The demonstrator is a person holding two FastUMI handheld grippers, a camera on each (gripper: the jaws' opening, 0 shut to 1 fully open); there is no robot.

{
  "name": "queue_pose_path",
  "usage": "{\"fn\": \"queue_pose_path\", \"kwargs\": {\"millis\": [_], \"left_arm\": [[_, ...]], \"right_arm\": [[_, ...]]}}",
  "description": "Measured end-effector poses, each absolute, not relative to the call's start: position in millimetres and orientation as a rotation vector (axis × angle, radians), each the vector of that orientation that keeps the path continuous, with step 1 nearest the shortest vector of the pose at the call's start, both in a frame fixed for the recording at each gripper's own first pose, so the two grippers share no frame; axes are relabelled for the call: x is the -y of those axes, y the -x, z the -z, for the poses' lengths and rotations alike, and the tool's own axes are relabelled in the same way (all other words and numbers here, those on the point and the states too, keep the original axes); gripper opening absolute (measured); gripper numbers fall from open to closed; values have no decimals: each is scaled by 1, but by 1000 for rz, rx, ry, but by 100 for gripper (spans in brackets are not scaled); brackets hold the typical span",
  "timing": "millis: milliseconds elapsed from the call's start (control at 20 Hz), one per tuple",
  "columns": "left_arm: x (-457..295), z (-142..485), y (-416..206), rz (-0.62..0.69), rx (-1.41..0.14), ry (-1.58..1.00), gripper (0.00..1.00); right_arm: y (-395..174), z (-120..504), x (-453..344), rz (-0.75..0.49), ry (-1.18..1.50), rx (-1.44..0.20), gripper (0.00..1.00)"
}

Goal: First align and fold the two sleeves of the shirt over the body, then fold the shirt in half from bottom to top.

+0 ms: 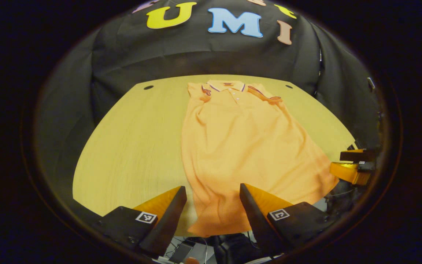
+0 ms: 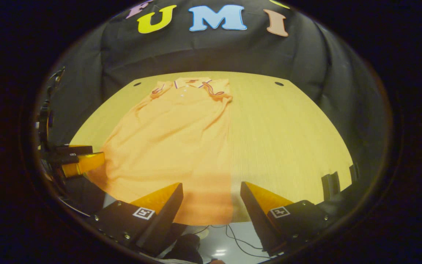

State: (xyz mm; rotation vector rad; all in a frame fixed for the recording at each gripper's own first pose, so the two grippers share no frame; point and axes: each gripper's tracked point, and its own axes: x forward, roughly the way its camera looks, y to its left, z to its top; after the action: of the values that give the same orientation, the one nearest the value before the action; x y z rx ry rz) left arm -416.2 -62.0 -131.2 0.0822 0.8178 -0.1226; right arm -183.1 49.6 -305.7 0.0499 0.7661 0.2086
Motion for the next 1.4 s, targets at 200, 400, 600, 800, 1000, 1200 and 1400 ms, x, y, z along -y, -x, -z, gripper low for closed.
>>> {"fn": "queue_pose_path", "kwargs": {"millis": [200,400,600,800,1000,1200,1400], "left_arm": [[53,141,440,112,-841,-88,95],[62,146,453,124,-849,-66,95],[68,159,458,116,-879,-60,95],[70,159,455,111,-867,-88,95],[82,162,452,135,-867,-134,96],[93,163,445,147,-866,-140,53],[93,160,441,117,-874,-115,14]], "right_arm": [[189,321,-52,-209,-46,-803,98],[202,331,-50,-197,-40,-824,98],[201,341,-51,-185,-43,-837,98],[200,344,-55,-181,-48,-838,98],[198,344,-59,-187,-52,-828,93],[197,344,-63,-175,-66,-829,51],[198,344,-66,-185,-131,-838,17]]}}
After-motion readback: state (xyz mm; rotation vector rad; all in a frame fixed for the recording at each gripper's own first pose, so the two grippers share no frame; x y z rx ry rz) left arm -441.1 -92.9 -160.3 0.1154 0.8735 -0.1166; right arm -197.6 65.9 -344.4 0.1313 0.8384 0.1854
